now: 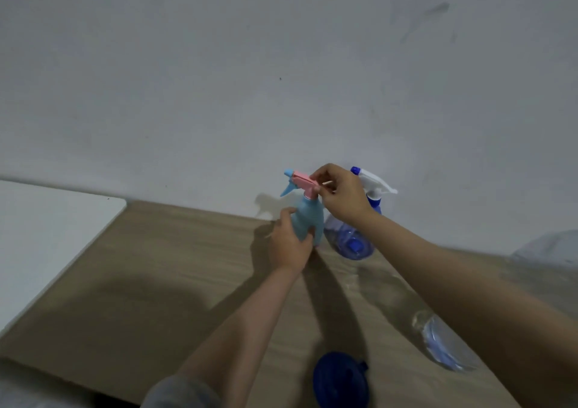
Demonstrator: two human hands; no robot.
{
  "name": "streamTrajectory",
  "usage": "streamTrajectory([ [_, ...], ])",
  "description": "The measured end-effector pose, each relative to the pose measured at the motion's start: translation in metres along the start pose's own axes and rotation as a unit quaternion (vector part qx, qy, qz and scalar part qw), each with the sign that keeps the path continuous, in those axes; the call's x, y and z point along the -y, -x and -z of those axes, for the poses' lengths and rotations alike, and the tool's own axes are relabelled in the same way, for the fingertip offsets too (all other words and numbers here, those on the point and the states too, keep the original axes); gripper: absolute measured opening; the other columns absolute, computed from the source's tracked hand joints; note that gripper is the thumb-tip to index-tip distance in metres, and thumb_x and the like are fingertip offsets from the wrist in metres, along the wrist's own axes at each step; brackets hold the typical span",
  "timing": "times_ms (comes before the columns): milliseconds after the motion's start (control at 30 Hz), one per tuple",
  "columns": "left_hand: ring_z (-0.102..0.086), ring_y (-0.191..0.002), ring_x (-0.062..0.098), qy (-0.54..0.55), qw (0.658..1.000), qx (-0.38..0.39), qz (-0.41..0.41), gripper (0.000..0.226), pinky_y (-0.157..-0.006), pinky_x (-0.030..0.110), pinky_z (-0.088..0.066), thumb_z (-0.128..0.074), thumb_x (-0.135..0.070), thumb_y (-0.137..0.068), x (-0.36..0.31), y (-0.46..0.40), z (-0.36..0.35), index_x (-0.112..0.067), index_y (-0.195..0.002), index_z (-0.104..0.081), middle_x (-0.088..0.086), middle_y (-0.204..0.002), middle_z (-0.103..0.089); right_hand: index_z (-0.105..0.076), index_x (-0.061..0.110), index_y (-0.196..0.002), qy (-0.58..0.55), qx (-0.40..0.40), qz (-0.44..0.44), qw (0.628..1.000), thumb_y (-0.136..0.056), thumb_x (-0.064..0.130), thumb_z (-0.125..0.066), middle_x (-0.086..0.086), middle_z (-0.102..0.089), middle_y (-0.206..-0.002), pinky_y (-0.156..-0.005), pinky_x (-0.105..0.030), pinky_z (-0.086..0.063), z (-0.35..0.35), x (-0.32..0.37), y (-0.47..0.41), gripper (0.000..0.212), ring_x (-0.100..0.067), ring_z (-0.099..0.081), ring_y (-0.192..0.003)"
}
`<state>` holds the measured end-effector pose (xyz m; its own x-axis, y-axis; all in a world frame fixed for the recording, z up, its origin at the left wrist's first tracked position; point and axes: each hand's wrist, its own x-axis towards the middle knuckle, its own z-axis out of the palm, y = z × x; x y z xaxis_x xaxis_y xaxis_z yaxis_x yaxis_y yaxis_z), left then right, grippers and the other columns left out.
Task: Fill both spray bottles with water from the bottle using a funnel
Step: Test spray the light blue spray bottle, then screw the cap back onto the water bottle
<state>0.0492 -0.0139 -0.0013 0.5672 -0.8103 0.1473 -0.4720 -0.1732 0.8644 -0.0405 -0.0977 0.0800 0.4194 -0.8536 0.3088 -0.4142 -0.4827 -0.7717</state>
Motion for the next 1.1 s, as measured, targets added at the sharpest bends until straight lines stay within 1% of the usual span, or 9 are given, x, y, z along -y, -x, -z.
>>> streamTrajectory([
  [100,-0.060,-0.100,0.024,-0.026,1.000,0.000,0.001,0.047,-0.074,0.032,-0.047,-0.071,-0.023,-0.079,0.006,-0.004,-0.009,-0.019,-0.119,-0.048,0.004,-0.113,-0.061,-0.062,0.017,-0.095,0.008,0.011,-0.001,1.000,-0.086,-0.002,-0.060,-0.001,-0.068,-0.095,-0.082,-0.037,-0.057,-0.003,-0.013,-0.002,0.021,-0.017,-0.066,-0.085],
  [233,-0.060,-0.100,0.027,-0.064,0.998,-0.004,0.000,0.047,-0.071,0.031,-0.044,-0.067,-0.028,-0.080,0.008,-0.008,-0.014,-0.020,-0.122,-0.047,0.004,-0.115,-0.061,-0.059,0.009,-0.109,0.066,0.032,0.012,0.997,-0.089,-0.006,-0.050,-0.010,-0.067,-0.103,-0.081,-0.038,-0.055,-0.006,-0.016,-0.005,0.026,-0.024,-0.063,-0.091],
  [300,-0.060,-0.100,0.025,-0.071,0.997,0.000,-0.001,0.049,-0.070,0.029,-0.044,-0.067,-0.031,-0.082,0.009,-0.008,-0.015,-0.020,-0.124,-0.046,0.003,-0.116,-0.060,-0.056,0.010,-0.113,0.101,0.039,0.030,0.994,-0.088,-0.005,-0.051,-0.011,-0.064,-0.109,-0.080,-0.033,-0.052,-0.008,-0.017,-0.005,0.029,-0.025,-0.060,-0.096],
  [400,-0.060,-0.101,0.026,-0.072,0.997,-0.002,0.000,0.052,-0.073,0.034,-0.052,-0.071,-0.028,-0.080,0.007,-0.008,-0.017,-0.020,-0.125,-0.044,0.006,-0.115,-0.061,-0.054,0.013,-0.120,0.132,0.036,0.042,0.990,-0.087,-0.005,-0.051,-0.010,-0.057,-0.115,-0.077,-0.022,-0.041,-0.010,-0.020,0.000,0.037,-0.023,-0.056,-0.099],
  [633,-0.057,-0.105,0.026,-0.068,0.997,0.023,0.002,0.054,-0.077,0.034,-0.050,-0.069,-0.029,-0.082,0.005,0.004,-0.009,-0.021,-0.129,-0.043,0.005,-0.116,-0.059,-0.054,0.015,-0.130,0.175,0.047,0.070,0.981,-0.087,-0.003,-0.052,-0.009,-0.053,-0.125,-0.086,-0.024,-0.043,0.004,-0.015,0.034,0.048,-0.022,-0.052,-0.111],
  [733,-0.056,-0.108,0.027,-0.078,0.996,0.033,-0.010,0.055,-0.085,0.035,-0.049,-0.068,-0.031,-0.083,0.000,0.026,-0.003,-0.017,-0.130,-0.044,0.008,-0.119,-0.056,-0.060,0.013,-0.124,0.175,0.025,0.090,0.980,-0.085,0.000,-0.058,-0.008,-0.059,-0.120,-0.089,-0.023,-0.043,0.016,-0.014,0.072,0.042,-0.021,-0.054,-0.109],
  [867,-0.056,-0.106,0.028,-0.046,0.995,0.062,-0.056,0.053,-0.091,0.044,-0.049,-0.065,-0.031,-0.085,-0.008,0.066,0.001,-0.012,-0.130,-0.045,0.012,-0.122,-0.052,-0.067,0.007,-0.109,0.145,-0.019,0.090,0.985,-0.082,-0.001,-0.060,-0.006,-0.065,-0.102,-0.079,-0.020,-0.045,0.038,-0.022,0.145,0.029,-0.017,-0.060,-0.091],
  [1033,-0.048,-0.120,0.020,-0.048,0.983,0.133,-0.118,0.052,-0.097,0.035,-0.041,-0.060,-0.035,-0.088,-0.031,0.119,0.000,-0.018,-0.134,-0.045,0.004,-0.135,-0.046,-0.067,0.012,-0.089,0.157,-0.038,0.026,0.987,-0.080,0.004,-0.065,0.004,-0.060,-0.084,-0.063,-0.020,-0.046,0.077,-0.052,0.256,0.012,-0.007,-0.057,-0.071],
  [1100,-0.046,-0.123,0.018,-0.032,0.977,0.169,-0.130,0.055,-0.097,0.031,-0.040,-0.060,-0.037,-0.088,-0.046,0.139,-0.009,-0.020,-0.137,-0.042,0.001,-0.137,-0.044,-0.067,0.013,-0.083,0.187,-0.047,-0.035,0.981,-0.079,0.006,-0.068,0.004,-0.059,-0.081,-0.057,-0.030,-0.049,0.093,-0.072,0.295,0.008,-0.011,-0.058,-0.064],
])
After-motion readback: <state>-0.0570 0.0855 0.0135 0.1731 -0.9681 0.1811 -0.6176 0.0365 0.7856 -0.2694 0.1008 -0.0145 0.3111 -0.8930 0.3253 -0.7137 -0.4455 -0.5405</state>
